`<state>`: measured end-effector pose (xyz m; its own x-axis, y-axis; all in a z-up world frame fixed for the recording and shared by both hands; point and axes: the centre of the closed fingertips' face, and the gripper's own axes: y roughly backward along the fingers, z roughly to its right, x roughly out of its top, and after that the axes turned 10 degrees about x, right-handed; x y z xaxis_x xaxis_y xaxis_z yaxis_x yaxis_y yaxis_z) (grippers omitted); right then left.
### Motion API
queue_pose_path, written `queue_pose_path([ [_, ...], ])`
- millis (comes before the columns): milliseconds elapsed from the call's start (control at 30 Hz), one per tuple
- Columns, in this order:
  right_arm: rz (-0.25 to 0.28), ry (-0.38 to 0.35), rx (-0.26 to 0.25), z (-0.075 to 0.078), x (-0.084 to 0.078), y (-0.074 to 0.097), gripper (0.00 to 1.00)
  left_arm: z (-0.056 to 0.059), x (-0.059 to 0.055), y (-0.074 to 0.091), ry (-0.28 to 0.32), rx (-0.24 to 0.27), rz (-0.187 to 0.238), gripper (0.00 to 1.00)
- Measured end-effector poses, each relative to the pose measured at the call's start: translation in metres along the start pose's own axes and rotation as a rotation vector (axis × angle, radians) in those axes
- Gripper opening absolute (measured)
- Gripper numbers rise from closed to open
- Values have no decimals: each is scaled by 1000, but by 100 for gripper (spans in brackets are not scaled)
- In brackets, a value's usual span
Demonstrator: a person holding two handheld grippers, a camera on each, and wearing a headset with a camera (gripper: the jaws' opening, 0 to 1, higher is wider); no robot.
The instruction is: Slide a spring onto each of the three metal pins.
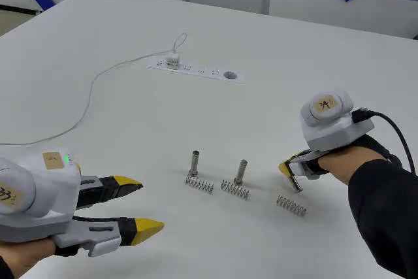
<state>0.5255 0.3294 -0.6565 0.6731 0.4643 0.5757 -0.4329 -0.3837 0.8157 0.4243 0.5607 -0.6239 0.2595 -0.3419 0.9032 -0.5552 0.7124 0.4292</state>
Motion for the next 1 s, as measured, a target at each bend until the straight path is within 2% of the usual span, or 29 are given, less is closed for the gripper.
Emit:
queue_pose_path([
  [433,60,-24,-14,-4,-7,21,9,0,6,3,-18,0,4,47],
  [733,86,-35,-12,-10,-11,27,9,2,7,3,-20,-3,6,47],
  [867,117,-53,-16,-7,-11,27,9,2,7,4,-22,-4,6,47],
  [1000,122,-64,-14,-8,-11,28,9,2,8,4,-24,-5,5,47],
])
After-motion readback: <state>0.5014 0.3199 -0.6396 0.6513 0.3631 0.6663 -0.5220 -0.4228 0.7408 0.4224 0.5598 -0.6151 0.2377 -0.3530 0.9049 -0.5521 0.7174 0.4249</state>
